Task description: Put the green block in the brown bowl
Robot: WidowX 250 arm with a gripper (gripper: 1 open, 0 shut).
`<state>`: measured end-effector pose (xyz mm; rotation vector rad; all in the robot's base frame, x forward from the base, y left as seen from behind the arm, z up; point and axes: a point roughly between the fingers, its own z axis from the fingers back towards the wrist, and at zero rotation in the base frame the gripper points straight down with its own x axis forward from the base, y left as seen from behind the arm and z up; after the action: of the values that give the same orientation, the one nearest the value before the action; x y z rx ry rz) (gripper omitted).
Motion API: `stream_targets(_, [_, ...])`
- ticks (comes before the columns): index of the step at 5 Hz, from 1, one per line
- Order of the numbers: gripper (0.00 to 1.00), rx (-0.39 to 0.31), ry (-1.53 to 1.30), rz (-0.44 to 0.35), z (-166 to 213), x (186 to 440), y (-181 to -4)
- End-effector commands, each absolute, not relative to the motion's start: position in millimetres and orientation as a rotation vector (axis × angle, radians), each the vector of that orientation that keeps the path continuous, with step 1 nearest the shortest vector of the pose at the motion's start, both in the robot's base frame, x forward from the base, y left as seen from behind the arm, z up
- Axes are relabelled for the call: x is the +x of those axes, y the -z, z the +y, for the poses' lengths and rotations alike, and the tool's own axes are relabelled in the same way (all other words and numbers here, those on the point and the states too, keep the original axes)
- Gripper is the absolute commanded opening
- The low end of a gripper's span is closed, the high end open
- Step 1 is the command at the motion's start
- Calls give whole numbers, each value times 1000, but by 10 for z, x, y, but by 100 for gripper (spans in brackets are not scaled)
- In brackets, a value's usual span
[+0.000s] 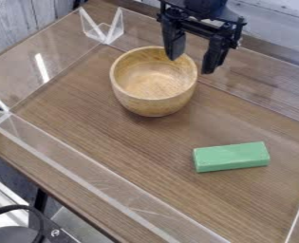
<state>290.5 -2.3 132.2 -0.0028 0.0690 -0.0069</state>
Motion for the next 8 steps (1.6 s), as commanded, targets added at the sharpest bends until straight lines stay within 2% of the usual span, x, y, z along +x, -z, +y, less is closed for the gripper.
stream_targets(1, [100, -2, 84, 96, -76, 2856, -1230])
stream_targets(3, [100, -10, 550, 122, -495, 2583, -1008])
stream_targets(4, [100, -6, 774, 125, -734, 2556, -904])
stream_targets(5, [100, -2, 920, 122, -813, 2573, -815])
stream_targets(8, [100, -29, 997, 95, -825, 2648, -417])
